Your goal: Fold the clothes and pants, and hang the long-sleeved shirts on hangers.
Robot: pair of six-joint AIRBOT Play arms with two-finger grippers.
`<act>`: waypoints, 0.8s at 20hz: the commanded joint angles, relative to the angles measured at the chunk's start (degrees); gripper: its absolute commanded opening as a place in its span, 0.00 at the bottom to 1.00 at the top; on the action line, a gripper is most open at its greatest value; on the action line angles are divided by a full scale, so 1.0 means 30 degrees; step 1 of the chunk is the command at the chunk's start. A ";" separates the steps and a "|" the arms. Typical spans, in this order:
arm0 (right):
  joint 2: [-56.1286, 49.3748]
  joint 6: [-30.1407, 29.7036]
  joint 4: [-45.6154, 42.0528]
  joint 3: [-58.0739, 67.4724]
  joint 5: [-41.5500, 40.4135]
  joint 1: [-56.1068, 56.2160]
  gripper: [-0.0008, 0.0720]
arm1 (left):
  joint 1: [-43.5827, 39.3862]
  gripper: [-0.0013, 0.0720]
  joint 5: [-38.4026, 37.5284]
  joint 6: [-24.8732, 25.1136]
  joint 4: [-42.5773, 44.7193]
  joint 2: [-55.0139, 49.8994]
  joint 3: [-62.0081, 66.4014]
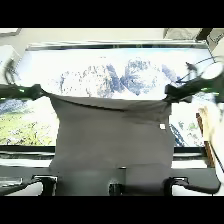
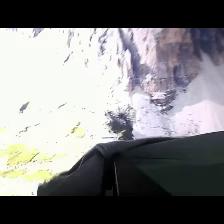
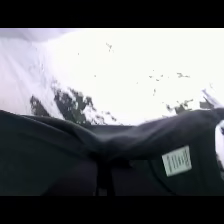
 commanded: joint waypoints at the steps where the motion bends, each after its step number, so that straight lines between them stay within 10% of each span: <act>1: -0.3628 0.1209 0.0976 -0.0022 -0.6317 0.0597 0.08 | -0.0146 0.05 0.2113 0.0073 -0.0255 -0.3818 0.0138; 7: -0.4437 0.0787 0.1392 0.0619 -1.5052 0.0605 0.08 | -0.0801 0.05 0.6040 0.0080 -0.0248 -0.5850 0.3475; 16: -0.6113 0.1086 0.1625 0.1712 -1.2356 -0.0095 0.08 | -0.1880 0.05 0.6033 -0.0379 -0.0903 -0.8029 0.4503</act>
